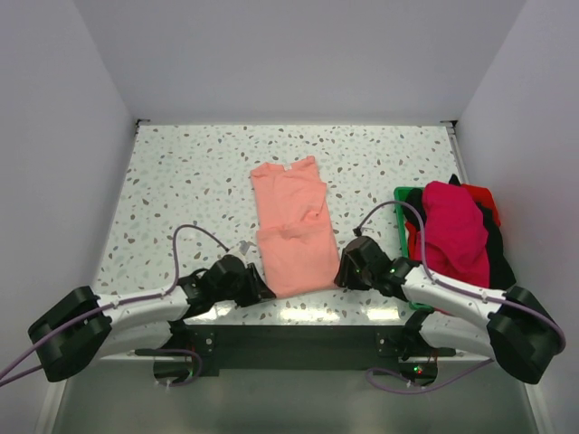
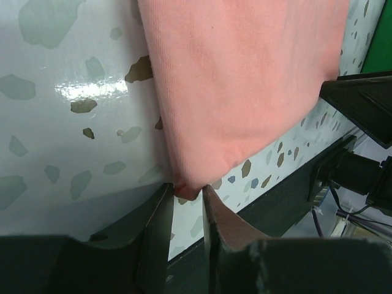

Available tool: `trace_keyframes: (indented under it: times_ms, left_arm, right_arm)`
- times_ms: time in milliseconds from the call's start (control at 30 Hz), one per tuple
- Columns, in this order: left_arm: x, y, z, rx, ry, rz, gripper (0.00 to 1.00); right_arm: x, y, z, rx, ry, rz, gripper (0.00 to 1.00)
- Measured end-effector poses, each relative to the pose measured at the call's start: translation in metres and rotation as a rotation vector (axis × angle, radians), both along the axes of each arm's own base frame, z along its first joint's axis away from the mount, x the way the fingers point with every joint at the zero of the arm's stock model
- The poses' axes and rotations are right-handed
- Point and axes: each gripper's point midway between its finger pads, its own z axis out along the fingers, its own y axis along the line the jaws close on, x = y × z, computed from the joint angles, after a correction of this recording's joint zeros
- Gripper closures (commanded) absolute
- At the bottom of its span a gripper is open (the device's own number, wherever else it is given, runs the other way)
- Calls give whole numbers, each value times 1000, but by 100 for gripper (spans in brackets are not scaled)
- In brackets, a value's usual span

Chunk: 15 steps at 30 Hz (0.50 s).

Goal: Fold and stack the t-shirts
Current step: Fold the tshirt

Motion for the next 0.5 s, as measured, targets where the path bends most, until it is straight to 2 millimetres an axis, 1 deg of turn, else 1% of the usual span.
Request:
trace_keyframes:
  times_ms: [33, 100, 133, 167, 233, 267, 300, 333, 400, 433, 500]
  left_arm:
    - [0, 0, 0, 0, 0, 0, 72]
    - [0, 0, -1, 3, 1, 2, 78]
    - [1, 0, -2, 5, 2, 5, 83]
    - [1, 0, -3, 8, 3, 7, 88]
    - [1, 1, -5, 16, 6, 12, 94]
    - [1, 1, -4, 18, 5, 13, 98]
    - [2, 2, -4, 22, 5, 15, 99]
    - [2, 2, -4, 26, 5, 16, 100]
    - [1, 5, -4, 38, 7, 17, 100]
    - [0, 7, -4, 46, 6, 15, 100]
    - [-2, 10, -4, 61, 8, 12, 100]
  right_arm:
    - [0, 1, 0, 3, 1, 2, 60]
    - [-1, 2, 0, 9, 4, 6, 63]
    - [-1, 3, 1, 12, 6, 9, 64]
    - [-2, 3, 1, 17, 8, 12, 67]
    - [-3, 5, 2, 25, 10, 18, 72]
    - [-4, 5, 3, 29, 9, 21, 73]
    - [-4, 5, 4, 34, 8, 23, 75]
    - [-5, 6, 5, 42, 8, 28, 81]
    - [-8, 6, 8, 55, 8, 38, 86]
    - [-9, 7, 10, 65, 6, 43, 90]
    - [-12, 9, 14, 88, 2, 55, 95]
